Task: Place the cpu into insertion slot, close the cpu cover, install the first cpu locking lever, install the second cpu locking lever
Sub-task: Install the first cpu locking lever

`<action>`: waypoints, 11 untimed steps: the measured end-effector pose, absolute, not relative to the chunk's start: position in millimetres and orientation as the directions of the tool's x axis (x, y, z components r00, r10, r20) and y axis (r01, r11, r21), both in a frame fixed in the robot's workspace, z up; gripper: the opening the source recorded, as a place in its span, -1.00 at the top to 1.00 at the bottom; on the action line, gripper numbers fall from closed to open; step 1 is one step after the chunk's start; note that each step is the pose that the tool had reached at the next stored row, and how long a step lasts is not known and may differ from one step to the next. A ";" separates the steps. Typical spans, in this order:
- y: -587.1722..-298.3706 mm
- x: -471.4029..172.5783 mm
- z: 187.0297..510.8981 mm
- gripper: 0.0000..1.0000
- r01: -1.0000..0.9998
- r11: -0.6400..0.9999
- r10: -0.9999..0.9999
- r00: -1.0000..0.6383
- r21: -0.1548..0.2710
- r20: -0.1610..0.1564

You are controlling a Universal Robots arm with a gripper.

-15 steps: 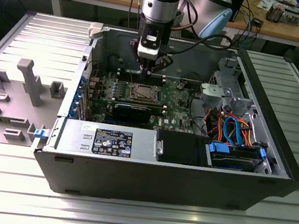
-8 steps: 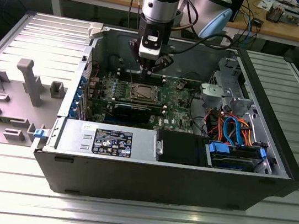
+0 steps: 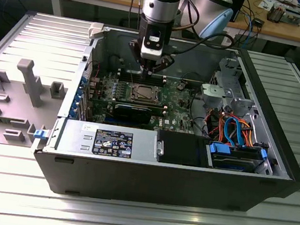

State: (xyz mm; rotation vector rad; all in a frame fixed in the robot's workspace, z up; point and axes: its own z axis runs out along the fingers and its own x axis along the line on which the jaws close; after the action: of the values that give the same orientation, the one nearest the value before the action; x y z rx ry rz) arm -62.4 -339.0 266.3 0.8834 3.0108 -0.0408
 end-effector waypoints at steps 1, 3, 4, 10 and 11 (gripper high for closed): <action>-339.0 -62.4 266.3 0.79 0.538 0.843 0.538 -0.843 -0.024 -0.011; -339.0 -62.4 266.3 0.79 0.528 0.849 0.528 -0.849 -0.024 -0.011; -339.0 -62.4 266.3 0.79 0.525 0.851 0.525 -0.851 -0.024 -0.011; -339.0 -62.4 266.3 0.79 0.501 0.865 0.501 -0.866 -0.024 -0.011; -339.0 -62.4 266.3 0.79 0.498 0.867 0.498 -0.867 -0.024 -0.011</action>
State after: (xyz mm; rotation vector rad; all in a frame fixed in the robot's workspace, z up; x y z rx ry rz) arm -62.4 -339.0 266.3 0.8092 3.0309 -0.0406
